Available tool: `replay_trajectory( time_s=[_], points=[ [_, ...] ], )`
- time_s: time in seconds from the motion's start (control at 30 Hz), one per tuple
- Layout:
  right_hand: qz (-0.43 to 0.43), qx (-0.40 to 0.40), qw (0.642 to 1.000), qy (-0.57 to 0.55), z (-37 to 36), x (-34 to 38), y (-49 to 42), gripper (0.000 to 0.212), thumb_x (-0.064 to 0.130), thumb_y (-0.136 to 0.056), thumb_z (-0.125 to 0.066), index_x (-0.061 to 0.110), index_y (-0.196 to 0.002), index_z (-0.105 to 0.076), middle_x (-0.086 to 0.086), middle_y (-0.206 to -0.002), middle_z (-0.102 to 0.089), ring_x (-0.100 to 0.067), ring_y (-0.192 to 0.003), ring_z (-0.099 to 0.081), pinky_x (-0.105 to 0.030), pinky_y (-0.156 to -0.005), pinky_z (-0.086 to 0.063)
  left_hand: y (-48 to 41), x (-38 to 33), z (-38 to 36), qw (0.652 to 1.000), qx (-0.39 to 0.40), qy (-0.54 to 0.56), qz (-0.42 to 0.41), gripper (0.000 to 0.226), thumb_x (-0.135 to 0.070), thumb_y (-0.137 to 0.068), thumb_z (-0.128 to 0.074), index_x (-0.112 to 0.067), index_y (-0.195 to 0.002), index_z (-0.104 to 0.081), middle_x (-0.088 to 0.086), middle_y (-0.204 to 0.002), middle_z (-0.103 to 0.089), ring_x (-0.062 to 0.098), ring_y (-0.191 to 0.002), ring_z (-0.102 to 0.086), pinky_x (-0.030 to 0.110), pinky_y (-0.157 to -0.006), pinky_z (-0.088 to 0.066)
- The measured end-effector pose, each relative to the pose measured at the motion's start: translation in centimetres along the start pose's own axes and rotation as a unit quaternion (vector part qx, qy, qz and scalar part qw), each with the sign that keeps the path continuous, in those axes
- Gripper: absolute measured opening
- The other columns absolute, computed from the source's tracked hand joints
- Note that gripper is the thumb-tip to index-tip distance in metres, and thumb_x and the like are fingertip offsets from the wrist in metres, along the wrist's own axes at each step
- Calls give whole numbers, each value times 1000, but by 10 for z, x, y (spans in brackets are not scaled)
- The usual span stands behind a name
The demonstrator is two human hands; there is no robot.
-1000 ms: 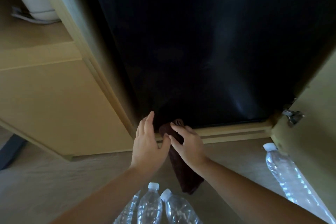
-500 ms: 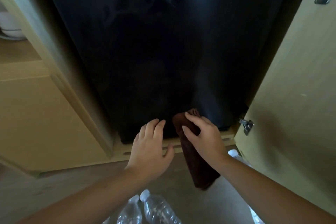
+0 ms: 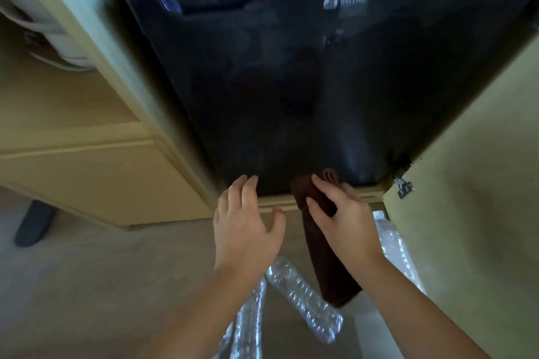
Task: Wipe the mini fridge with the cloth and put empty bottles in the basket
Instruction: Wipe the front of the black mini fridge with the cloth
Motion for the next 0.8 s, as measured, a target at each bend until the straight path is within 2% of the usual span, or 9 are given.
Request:
replay_trajectory(
  time_s=[0.1,0.17,0.23,0.37,0.5,0.63,0.8],
  points=[
    [-25,5,1000,-13,33,34,12,39,24,-83,-66,24,-121,-60,-9,-113,-60,-27,-101,-59,-35,-87,-48,11,-11,46,999,12,-31,1,56,-36,-80,-52,-13,-130,-46,5,-137,-45,27,-123,-42,40,-98,-36],
    [-35,9,999,-3,56,57,16,39,24,-83,-65,25,-122,-59,-8,-120,-59,-26,-106,-58,-32,-90,-45,14,-25,76,999,13,-47,-2,55,-41,-77,-45,-11,-124,-51,6,-131,-51,30,-116,-49,43,-92,-42],
    [-42,13,999,7,78,80,20,39,25,-83,-66,26,-121,-60,-6,-123,-58,-23,-105,-59,-27,-88,-44,18,-41,105,999,19,-44,1,56,-43,-77,-40,-12,-122,-53,5,-128,-54,28,-115,-51,43,-92,-43],
    [-56,14,998,-6,125,128,24,39,22,-82,-68,24,-120,-61,-5,-115,-60,-18,-99,-59,-12,-81,-37,26,-77,162,1000,16,-19,8,48,-39,-77,-43,-10,-113,-58,5,-122,-58,28,-110,-56,40,-87,-45],
    [-50,19,999,-1,173,173,23,40,23,-82,-67,25,-122,-59,0,-106,-59,-17,-92,-59,-14,-72,-38,27,-114,213,1000,23,-1,4,49,-38,-77,-42,-10,-113,-59,4,-122,-58,25,-110,-55,35,-88,-43],
    [-56,16,998,-17,223,215,21,40,22,-83,-66,25,-122,-59,2,-108,-57,-15,-96,-57,-10,-74,-33,24,-138,269,999,3,21,27,47,-36,-78,-48,-10,-116,-58,2,-125,-56,23,-115,-52,29,-95,-34],
    [-42,9,999,-15,278,258,23,40,22,-83,-66,25,-123,-58,-2,-102,-59,-15,-83,-56,-18,-70,-40,32,-172,326,999,-31,6,11,53,-41,-78,-40,-8,-115,-59,5,-124,-58,26,-113,-54,37,-92,-41]
  ],
)
Point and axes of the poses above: each hand's wrist, its own y-axis away from the middle knuckle, its own z-axis out of the back of the hand, x = y × z, the point moved 1 cm from there along -y, towards the middle knuckle
